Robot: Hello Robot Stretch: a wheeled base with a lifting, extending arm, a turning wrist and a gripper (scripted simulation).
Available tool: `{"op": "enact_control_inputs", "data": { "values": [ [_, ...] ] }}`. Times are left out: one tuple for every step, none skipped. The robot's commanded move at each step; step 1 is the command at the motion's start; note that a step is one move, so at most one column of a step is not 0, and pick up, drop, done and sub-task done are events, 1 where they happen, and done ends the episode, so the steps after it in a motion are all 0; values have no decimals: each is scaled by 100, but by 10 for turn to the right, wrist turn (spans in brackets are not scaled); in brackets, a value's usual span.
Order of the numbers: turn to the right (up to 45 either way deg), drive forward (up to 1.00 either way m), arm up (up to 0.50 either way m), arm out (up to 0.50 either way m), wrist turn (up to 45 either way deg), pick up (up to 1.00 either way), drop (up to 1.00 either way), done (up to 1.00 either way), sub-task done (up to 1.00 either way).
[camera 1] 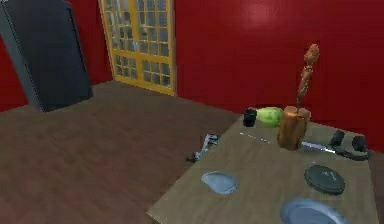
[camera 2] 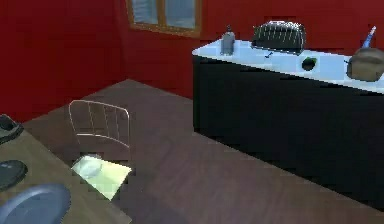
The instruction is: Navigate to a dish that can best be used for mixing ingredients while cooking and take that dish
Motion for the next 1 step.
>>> {"op": "enact_control_inputs", "data": {
  "values": [
    [-300, 0, 0, 0, 0, 0, 0, 0, 0]
  ]
}}
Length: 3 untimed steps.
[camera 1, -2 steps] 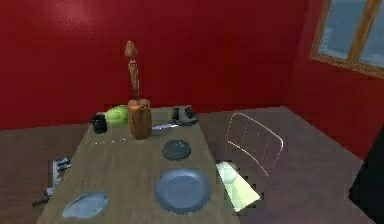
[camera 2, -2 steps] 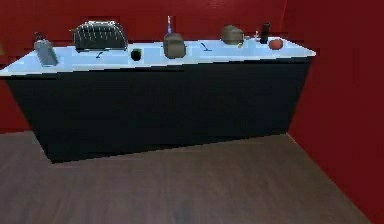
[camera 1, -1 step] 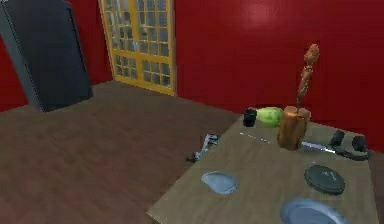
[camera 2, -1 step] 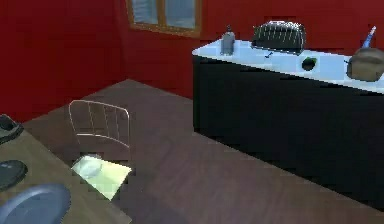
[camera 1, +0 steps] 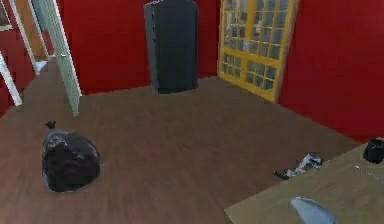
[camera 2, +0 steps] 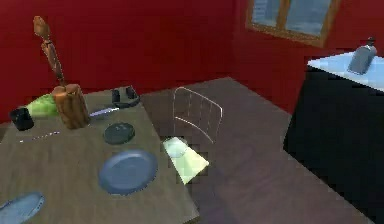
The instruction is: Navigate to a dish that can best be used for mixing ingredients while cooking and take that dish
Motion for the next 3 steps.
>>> {"op": "enact_control_inputs", "data": {
  "values": [
    [450, 0, 0, 0, 0, 0, 0, 0, 0],
    [450, 0, 0, 0, 0, 0, 0, 0, 0],
    [390, 0, 0, 0, 0, 0, 0, 0, 0]
  ]
}}
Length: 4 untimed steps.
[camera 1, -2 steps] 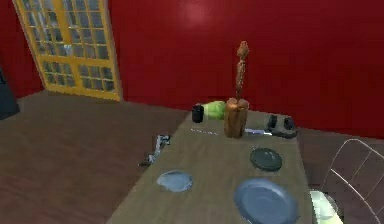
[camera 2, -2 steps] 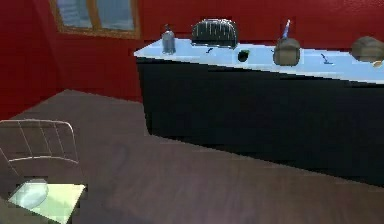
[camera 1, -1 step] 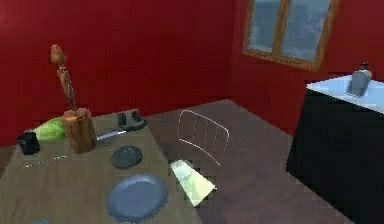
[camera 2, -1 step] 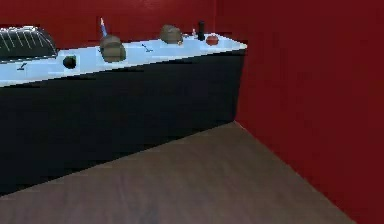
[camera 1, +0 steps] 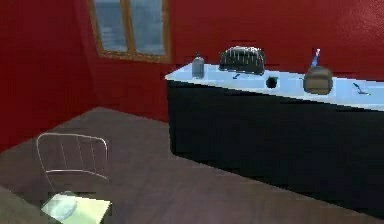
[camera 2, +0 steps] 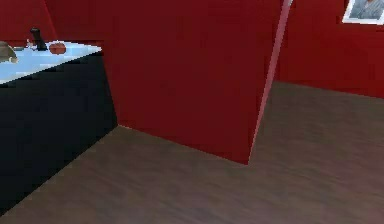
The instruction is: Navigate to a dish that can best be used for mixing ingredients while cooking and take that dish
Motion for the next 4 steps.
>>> {"op": "enact_control_inputs", "data": {
  "values": [
    [0, 40, 0, 0, 0, 0, 0, 0, 0],
    [-390, 0, 0, 0, 0, 0, 0, 0, 0],
    [0, 20, 0, 0, 0, 0, 0, 0, 0],
    [-60, 0, 0, 0, 0, 0, 0, 0, 0]
  ]
}}
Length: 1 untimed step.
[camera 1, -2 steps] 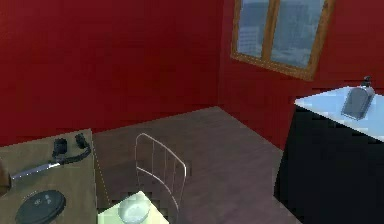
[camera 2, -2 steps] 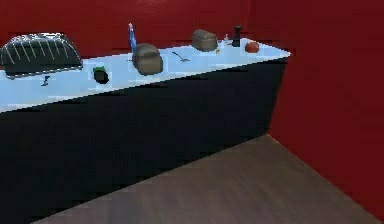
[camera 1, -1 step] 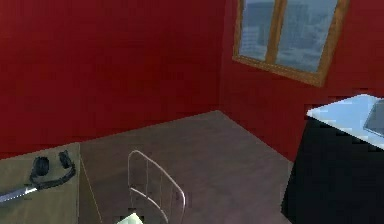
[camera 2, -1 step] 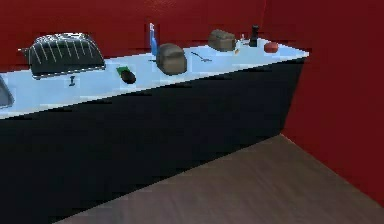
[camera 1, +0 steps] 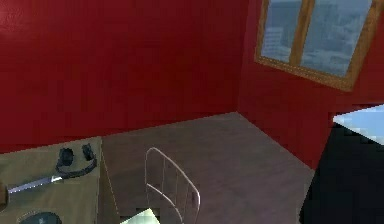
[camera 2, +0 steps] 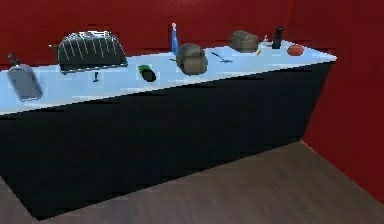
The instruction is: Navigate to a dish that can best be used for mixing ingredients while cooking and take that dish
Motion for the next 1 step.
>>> {"op": "enact_control_inputs", "data": {
  "values": [
    [0, 5, 0, 0, 0, 0, 0, 0, 0]
  ]
}}
